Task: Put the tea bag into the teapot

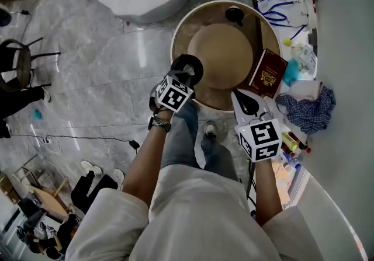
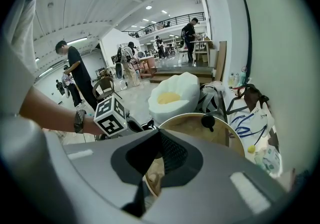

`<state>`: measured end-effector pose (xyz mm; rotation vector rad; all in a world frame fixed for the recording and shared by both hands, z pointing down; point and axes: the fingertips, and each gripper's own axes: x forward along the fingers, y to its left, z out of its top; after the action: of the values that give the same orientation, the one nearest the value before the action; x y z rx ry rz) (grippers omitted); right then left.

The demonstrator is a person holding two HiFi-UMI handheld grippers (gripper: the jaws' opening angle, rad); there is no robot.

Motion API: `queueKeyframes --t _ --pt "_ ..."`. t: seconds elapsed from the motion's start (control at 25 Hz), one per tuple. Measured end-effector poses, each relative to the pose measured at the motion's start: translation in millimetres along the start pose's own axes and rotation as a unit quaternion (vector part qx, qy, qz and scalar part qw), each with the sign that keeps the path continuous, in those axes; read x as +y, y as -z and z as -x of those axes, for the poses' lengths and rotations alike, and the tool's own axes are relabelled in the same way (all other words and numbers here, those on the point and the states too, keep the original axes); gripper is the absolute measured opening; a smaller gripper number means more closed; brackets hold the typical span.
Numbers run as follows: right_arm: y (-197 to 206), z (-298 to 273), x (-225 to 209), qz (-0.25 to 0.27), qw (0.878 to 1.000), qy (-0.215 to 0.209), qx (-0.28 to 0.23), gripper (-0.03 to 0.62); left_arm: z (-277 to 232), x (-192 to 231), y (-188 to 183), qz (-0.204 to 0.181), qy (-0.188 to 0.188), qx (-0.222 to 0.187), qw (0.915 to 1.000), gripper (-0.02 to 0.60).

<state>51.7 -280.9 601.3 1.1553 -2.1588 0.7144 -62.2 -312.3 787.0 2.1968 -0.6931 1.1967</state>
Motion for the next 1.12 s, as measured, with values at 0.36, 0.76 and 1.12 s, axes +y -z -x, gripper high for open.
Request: queueKeyframes --t 0.36,0.76,1.12 --pt "3.3 3.8 -9.8 -0.005 1.000 0.006 0.000 0.006 -12.1 3.6 2.3 -0.008 -0.003 0.042 0.9991 0.011" --pt "9.3 10.1 -20.3 -0.016 1.000 0.016 0.000 0.006 -14.5 6.7 1.9 -0.014 -0.014 0.051 0.9985 0.028" --pt "-1.3 15.9 -19.0 -0.009 1.000 0.014 -0.014 0.006 1.0 5.7 -0.3 -0.015 -0.021 0.043 0.9987 0.031"
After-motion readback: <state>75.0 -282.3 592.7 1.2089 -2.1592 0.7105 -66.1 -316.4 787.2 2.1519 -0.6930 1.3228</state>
